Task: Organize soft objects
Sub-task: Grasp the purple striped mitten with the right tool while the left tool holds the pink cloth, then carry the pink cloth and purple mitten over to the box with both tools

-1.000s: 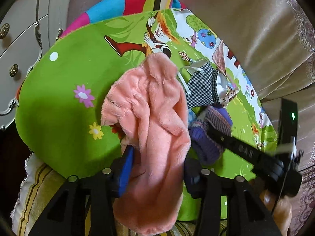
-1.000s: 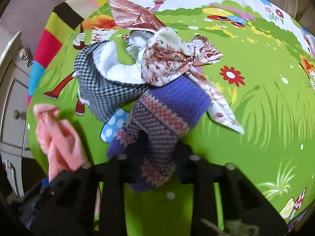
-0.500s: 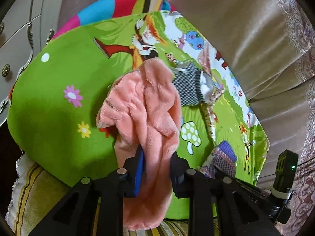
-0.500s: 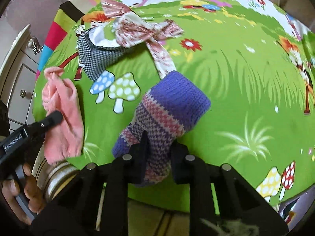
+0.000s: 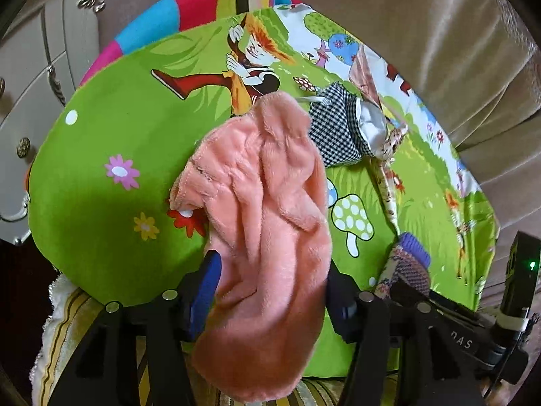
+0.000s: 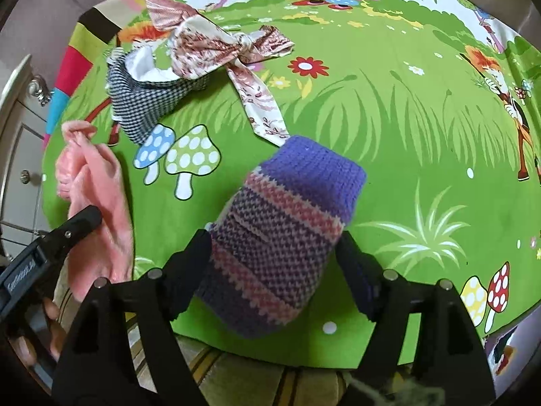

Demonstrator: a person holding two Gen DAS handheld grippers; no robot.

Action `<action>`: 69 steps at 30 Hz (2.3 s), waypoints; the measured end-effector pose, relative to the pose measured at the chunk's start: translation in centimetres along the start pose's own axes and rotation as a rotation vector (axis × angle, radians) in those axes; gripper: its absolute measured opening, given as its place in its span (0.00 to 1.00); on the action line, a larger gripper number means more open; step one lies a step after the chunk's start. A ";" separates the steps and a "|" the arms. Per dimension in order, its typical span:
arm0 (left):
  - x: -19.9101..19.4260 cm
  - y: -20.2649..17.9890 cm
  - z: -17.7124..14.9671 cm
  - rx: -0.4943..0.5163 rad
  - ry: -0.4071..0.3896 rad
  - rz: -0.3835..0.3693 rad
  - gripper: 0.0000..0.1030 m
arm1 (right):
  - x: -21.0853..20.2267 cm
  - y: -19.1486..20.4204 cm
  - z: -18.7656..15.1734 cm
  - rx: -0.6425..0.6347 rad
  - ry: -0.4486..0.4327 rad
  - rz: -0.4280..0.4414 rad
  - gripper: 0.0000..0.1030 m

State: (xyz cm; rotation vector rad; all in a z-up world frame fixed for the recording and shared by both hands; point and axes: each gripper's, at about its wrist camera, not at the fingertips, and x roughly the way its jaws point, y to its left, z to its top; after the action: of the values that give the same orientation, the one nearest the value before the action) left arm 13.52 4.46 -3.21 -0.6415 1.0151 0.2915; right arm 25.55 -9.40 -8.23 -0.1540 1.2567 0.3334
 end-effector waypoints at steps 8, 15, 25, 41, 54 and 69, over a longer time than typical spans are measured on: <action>0.7 -1.4 -0.3 0.086 0.014 0.070 0.48 | 1.8 1.1 1.1 0.000 -0.007 -0.075 0.76; 1.5 -1.9 -0.3 0.126 0.033 0.102 0.28 | 1.5 2.2 0.3 -0.020 -0.035 -0.081 0.59; 0.0 -2.6 -0.5 0.152 -0.019 0.083 0.13 | -0.8 2.5 -0.8 -0.046 -0.089 -0.029 0.26; -5.2 -4.7 -2.2 0.210 -0.119 -0.037 0.13 | -8.6 1.3 -4.6 -0.091 -0.257 -0.028 0.26; -8.5 -8.9 -6.7 0.317 -0.087 -0.248 0.13 | -15.4 -4.6 -10.2 -0.017 -0.362 -0.052 0.26; -9.7 -17.3 -13.3 0.572 -0.024 -0.380 0.13 | -21.0 -12.5 -17.2 0.089 -0.423 -0.159 0.26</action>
State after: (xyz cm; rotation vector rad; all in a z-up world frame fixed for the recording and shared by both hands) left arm 8.14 -16.67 6.46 -0.2949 0.8760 -0.3181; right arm 8.44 -29.62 5.62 -0.0999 0.8326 0.1599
